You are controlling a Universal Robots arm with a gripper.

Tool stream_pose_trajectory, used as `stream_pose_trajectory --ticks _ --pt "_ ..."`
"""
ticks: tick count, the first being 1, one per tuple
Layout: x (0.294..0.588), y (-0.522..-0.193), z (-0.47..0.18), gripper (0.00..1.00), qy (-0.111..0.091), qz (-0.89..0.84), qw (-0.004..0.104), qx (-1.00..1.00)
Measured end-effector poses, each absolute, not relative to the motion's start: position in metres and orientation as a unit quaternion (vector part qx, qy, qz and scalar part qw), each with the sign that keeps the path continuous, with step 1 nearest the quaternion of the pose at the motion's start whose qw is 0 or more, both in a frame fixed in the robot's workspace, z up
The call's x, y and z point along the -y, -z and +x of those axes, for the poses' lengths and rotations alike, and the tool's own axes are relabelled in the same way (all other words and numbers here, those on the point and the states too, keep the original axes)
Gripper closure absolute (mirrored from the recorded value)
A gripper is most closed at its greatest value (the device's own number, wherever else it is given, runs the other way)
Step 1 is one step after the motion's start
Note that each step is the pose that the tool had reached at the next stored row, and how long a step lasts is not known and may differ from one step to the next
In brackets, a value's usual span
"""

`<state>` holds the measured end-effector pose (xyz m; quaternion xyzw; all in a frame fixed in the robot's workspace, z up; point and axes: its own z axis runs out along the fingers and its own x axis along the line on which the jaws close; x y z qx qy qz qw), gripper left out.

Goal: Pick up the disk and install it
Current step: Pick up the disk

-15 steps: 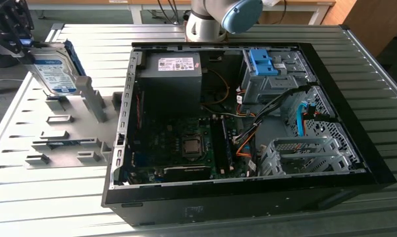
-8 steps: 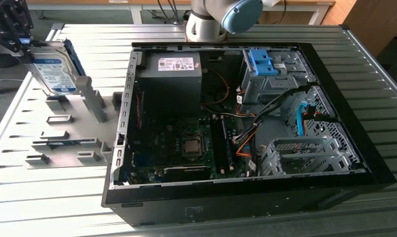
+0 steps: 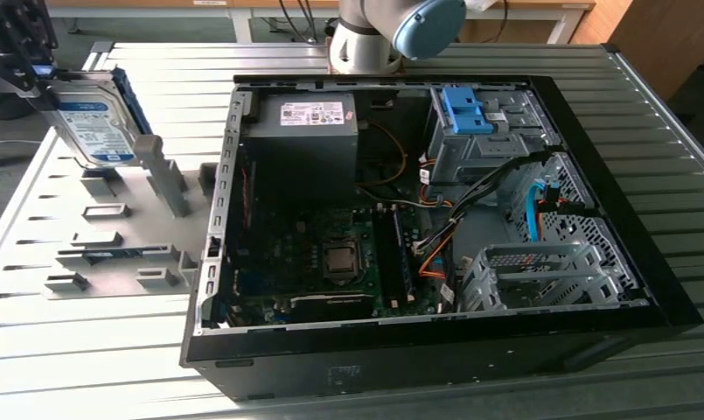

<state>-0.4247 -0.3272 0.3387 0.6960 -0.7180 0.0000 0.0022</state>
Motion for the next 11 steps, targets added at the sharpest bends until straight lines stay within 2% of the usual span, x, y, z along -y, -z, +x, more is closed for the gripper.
stream_pose_trajectory --ticks 11 --pt "0.3271 -0.3416 -0.4247 0.64 0.000 0.696 0.002 0.718"
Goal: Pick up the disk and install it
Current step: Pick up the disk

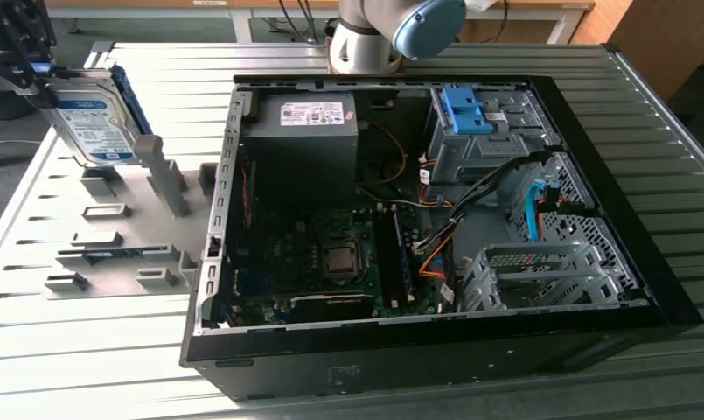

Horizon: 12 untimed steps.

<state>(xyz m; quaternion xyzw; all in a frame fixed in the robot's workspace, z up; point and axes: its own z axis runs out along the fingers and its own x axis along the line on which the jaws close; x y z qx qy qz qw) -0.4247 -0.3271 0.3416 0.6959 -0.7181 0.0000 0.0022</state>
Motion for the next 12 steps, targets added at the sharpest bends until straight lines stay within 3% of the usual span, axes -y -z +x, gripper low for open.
stream_pose_trajectory --ticks 12 --pt "0.3271 -0.3445 -0.4247 0.64 0.000 0.696 0.002 0.718"
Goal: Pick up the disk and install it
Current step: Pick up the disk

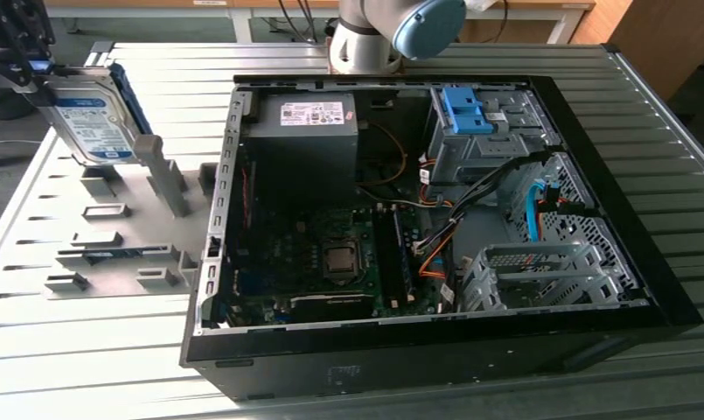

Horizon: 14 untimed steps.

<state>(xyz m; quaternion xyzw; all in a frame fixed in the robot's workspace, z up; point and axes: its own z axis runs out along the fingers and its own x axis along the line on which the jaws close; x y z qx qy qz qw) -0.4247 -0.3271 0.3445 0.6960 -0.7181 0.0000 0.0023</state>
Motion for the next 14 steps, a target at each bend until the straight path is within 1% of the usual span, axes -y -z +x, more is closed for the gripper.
stream_pose_trajectory --ticks 14 --pt "0.3271 -0.3494 -0.4247 0.64 0.000 0.696 0.002 0.718"
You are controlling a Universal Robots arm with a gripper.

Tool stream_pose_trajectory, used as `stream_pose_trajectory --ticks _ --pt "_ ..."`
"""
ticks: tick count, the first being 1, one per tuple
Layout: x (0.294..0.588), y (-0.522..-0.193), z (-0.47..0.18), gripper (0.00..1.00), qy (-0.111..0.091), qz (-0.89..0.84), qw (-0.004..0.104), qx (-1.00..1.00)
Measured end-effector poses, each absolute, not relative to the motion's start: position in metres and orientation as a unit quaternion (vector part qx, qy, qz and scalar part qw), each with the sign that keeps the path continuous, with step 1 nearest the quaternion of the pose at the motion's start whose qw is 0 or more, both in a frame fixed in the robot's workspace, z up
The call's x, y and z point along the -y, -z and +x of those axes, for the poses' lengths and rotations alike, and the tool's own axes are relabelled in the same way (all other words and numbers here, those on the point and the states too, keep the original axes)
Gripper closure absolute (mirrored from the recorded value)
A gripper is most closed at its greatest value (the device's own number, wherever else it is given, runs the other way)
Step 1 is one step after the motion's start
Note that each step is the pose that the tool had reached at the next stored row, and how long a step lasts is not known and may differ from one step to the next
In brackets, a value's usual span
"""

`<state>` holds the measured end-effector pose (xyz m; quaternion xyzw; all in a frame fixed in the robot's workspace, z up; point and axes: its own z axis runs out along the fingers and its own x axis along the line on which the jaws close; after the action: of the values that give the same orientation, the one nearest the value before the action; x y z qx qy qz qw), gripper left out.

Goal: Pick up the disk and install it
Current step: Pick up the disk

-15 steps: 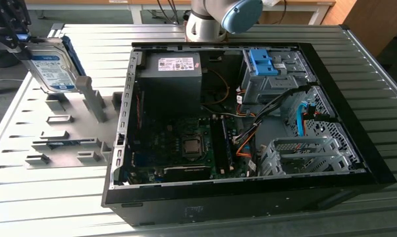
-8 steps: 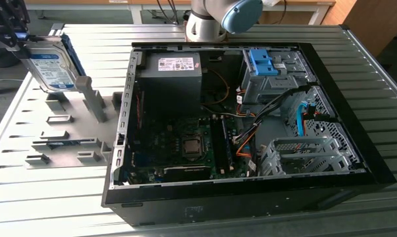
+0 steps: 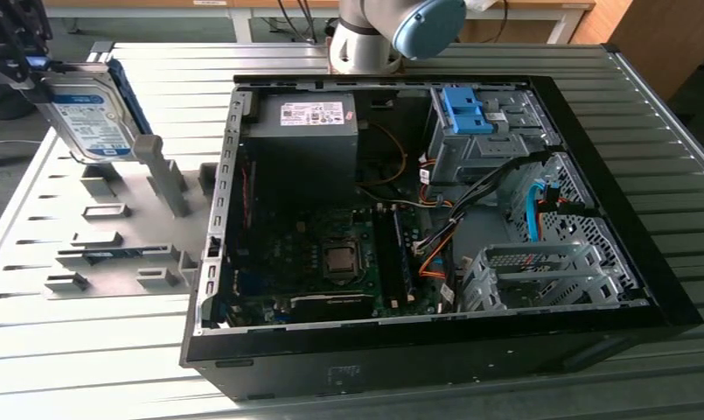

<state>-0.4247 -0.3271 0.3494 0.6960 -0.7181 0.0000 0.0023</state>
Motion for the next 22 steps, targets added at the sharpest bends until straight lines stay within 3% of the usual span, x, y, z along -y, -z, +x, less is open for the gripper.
stream_pose_trajectory --ticks 22 --pt "0.3271 -0.3541 -0.4247 0.64 0.000 0.696 0.002 0.718"
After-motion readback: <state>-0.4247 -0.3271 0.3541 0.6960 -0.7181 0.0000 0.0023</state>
